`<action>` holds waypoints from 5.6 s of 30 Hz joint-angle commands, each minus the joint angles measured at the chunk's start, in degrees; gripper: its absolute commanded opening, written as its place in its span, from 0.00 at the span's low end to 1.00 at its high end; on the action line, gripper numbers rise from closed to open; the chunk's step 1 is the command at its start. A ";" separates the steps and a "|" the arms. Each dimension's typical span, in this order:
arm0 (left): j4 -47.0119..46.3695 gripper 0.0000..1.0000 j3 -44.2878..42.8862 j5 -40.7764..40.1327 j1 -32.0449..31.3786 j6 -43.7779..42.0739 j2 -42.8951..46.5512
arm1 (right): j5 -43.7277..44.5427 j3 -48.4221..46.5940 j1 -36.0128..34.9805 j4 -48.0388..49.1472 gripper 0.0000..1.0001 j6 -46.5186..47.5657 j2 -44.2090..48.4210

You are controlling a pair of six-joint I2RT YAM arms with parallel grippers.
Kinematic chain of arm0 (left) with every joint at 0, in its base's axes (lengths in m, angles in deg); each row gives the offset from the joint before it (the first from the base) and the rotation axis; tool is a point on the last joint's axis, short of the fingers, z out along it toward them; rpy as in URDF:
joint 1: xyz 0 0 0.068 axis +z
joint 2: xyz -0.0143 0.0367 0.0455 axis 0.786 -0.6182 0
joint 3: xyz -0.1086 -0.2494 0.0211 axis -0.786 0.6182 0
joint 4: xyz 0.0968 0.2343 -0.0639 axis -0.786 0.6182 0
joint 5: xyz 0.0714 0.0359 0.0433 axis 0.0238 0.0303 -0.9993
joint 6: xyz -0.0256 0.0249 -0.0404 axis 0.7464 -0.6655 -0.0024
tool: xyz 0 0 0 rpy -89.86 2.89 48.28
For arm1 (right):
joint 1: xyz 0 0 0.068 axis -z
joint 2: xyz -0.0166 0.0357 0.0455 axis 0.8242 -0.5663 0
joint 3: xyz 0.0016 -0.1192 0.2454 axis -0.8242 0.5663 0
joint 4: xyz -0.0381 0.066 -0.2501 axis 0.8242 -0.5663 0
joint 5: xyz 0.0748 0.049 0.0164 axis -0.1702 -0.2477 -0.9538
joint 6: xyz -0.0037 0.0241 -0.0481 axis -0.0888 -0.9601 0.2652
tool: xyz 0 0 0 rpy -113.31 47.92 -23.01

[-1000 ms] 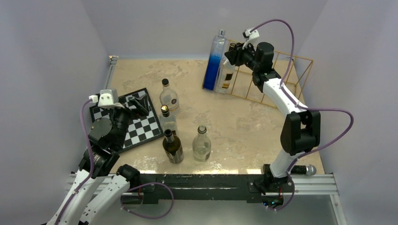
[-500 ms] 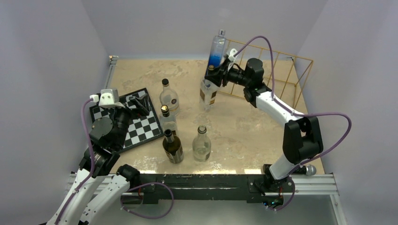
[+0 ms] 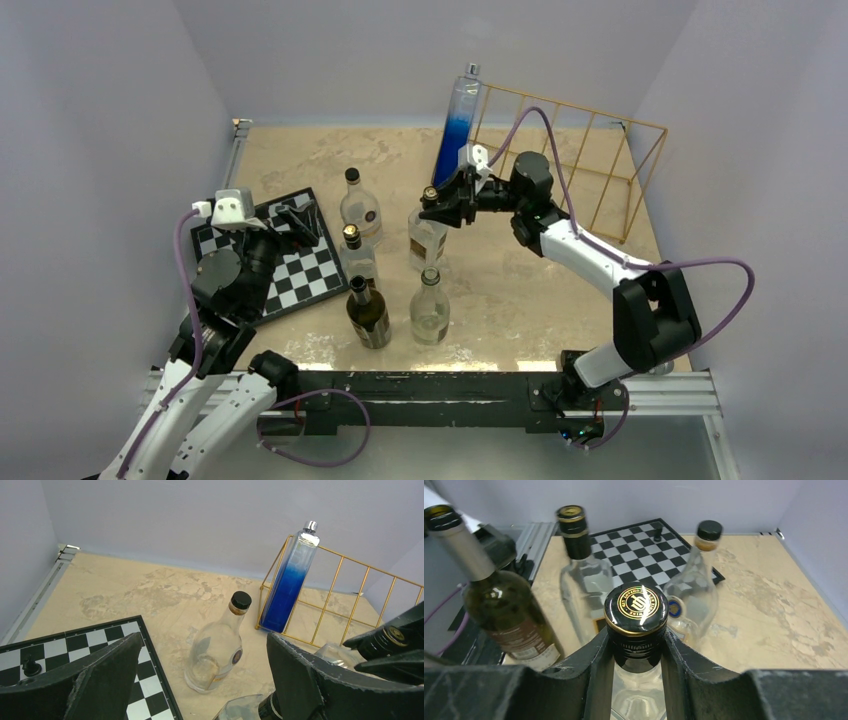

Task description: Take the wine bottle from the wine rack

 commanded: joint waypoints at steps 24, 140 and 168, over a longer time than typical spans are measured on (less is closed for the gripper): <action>-2.82 0.99 -0.53 0.37 -0.22 -0.80 -0.19 | -3.79 4.39 -4.34 2.04 0.00 8.84 5.20; -2.84 0.99 -0.80 1.98 -0.23 -0.29 0.43 | 93.92 -74.01 -0.02 -41.50 0.49 -8.54 -46.63; -2.84 0.99 -0.68 1.25 -0.26 -0.56 0.77 | 55.14 -37.25 -0.98 0.36 0.11 1.45 -22.49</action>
